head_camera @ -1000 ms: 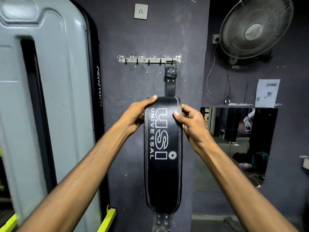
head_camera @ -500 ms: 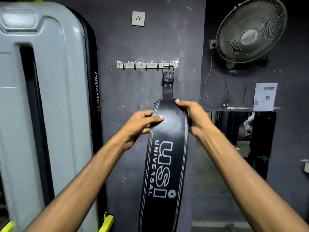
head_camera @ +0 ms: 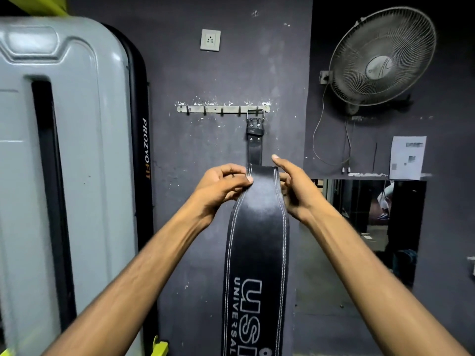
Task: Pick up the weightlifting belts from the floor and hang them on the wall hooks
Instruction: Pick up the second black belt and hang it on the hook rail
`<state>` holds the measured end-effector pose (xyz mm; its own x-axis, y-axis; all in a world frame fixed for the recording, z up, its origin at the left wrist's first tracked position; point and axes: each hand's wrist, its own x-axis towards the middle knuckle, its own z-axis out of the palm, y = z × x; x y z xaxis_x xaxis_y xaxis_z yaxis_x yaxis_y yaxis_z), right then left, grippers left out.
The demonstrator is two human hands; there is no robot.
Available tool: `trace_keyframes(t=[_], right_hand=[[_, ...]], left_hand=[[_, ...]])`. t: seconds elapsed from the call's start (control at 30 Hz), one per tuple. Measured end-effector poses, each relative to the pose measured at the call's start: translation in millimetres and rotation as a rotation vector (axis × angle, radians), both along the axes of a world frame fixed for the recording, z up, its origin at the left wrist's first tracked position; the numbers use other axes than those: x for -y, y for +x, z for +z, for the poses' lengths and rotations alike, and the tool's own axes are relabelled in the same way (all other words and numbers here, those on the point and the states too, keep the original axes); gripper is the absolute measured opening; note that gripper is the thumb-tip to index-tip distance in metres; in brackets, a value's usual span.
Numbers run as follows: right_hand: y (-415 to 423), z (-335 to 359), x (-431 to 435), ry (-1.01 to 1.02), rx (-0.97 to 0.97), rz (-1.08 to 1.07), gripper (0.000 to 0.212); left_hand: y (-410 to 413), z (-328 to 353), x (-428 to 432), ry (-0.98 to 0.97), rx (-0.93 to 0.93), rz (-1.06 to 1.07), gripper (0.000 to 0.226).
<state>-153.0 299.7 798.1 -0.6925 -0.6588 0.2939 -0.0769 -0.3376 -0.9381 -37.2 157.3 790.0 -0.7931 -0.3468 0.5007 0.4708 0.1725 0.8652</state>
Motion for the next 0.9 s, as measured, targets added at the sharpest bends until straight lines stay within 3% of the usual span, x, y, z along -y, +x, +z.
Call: trace_keyframes(t=[0.13, 0.2, 0.3, 0.37, 0.53, 0.73, 0.9], right_hand=[[-4.2, 4.6, 4.8, -0.077, 0.092, -0.038, 0.019], [-3.5, 1.5, 5.0, -0.076, 0.020, -0.065, 0.018], [-1.7, -11.5, 3.9, -0.052, -0.170, -0.054, 0.025], [0.8, -20.5, 2.7, -0.063, -0.234, -0.018, 0.017], [-12.8, -31.4, 14.4, -0.056, -0.242, 0.037, 0.007], [-61.3, -9.4, 63.6, 0.070, 0.006, 0.019, 0.046], [-80.7, -5.2, 119.5, 0.034, 0.037, -0.142, 0.020]], left_hand=[[-2.3, -13.2, 0.4, -0.023, 0.033, -0.020, 0.016], [-7.5, -14.1, 3.5, -0.007, 0.091, -0.041, 0.014], [-21.7, -6.8, 5.2, 0.045, 0.153, 0.015, 0.032], [-33.6, -0.9, 7.3, 0.086, 0.147, 0.049, 0.036], [-53.9, 5.8, 19.1, 0.177, 0.074, 0.130, 0.018], [-62.5, -16.5, 52.3, -0.066, 0.015, 0.139, 0.013], [-69.0, -29.9, 100.1, -0.179, 0.069, 0.024, 0.013]])
